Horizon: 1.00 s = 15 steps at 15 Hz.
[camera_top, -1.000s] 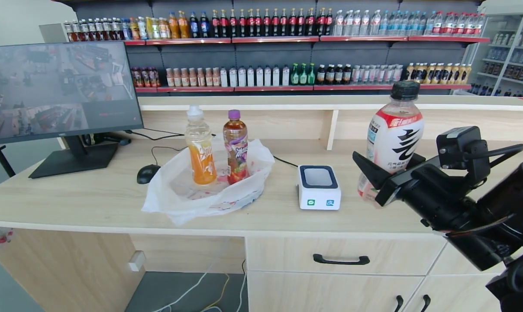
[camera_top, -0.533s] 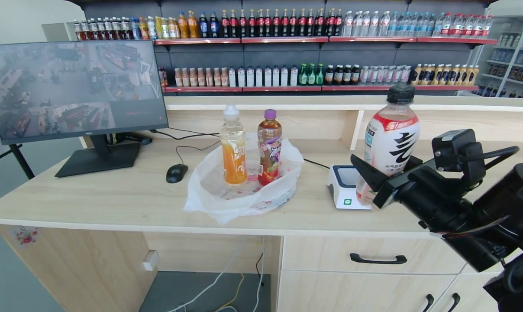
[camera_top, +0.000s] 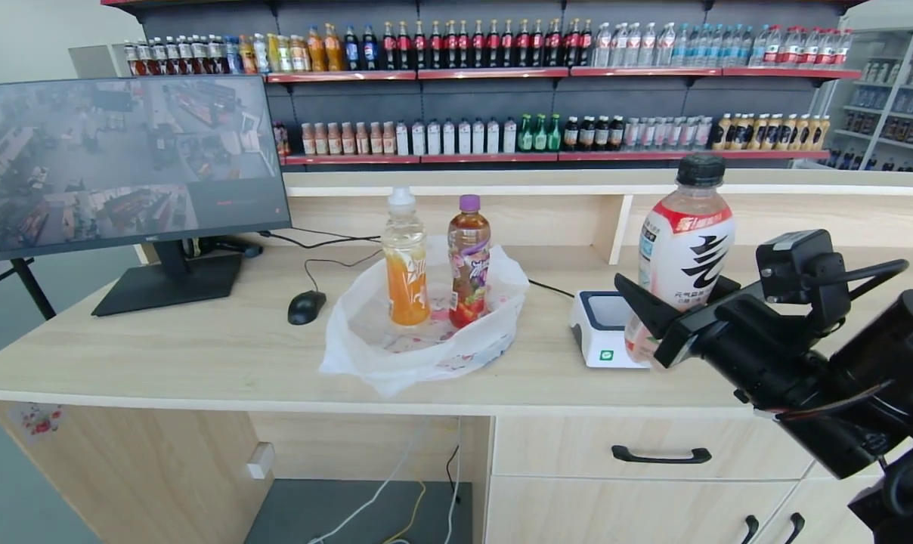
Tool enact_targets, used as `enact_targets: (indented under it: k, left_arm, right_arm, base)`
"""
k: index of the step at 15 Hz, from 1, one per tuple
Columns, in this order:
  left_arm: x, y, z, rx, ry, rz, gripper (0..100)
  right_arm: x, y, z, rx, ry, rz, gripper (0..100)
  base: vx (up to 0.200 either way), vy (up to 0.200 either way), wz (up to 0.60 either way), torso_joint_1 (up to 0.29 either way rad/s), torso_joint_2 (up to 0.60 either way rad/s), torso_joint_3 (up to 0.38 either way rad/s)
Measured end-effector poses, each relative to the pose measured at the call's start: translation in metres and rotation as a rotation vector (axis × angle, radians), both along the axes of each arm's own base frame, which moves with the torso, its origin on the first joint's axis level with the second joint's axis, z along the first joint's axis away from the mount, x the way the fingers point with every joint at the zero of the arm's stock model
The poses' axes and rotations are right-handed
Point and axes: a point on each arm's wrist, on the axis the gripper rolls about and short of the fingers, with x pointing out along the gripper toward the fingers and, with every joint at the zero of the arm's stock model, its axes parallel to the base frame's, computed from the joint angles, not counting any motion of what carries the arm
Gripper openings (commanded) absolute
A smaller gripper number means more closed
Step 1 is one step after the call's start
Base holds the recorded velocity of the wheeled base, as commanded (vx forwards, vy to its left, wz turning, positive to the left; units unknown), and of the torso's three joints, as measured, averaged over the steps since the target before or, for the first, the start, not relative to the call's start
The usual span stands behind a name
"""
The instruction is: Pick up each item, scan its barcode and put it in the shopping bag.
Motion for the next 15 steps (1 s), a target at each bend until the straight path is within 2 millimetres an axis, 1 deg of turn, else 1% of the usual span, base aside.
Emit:
enact_targets:
  k: [5,7,9,12,15]
  left_arm:
    - [0.000,0.000,0.000,-0.001,0.001,0.000,100]
    - [0.000,0.000,0.000,-0.001,0.000,0.000,100]
    - [0.000,0.000,0.000,-0.001,0.000,0.000,100]
    - [0.000,0.000,0.000,-0.001,0.000,0.000,100]
    - [0.000,0.000,0.000,0.000,0.000,0.000,100]
  right_arm:
    - [0.001,0.000,0.000,-0.001,0.000,-0.003,0]
    - [0.003,0.001,0.006,-0.002,-0.032,-0.005,0]
    - [0.008,0.002,0.008,-0.050,-0.067,0.024,0]
    - [0.018,-0.001,0.005,-0.218,-0.147,0.016,0]
    - [0.036,0.001,0.013,-0.389,-0.288,-0.070,0]
  base:
    - [0.000,0.000,0.00,0.000,0.00,0.000]
    - [0.000,0.000,0.00,0.000,0.00,0.000]
    - [0.000,0.000,0.00,0.000,0.00,0.000]
    - [0.000,0.000,0.00,0.000,0.00,0.000]
    - [0.000,0.000,0.00,0.000,0.00,0.000]
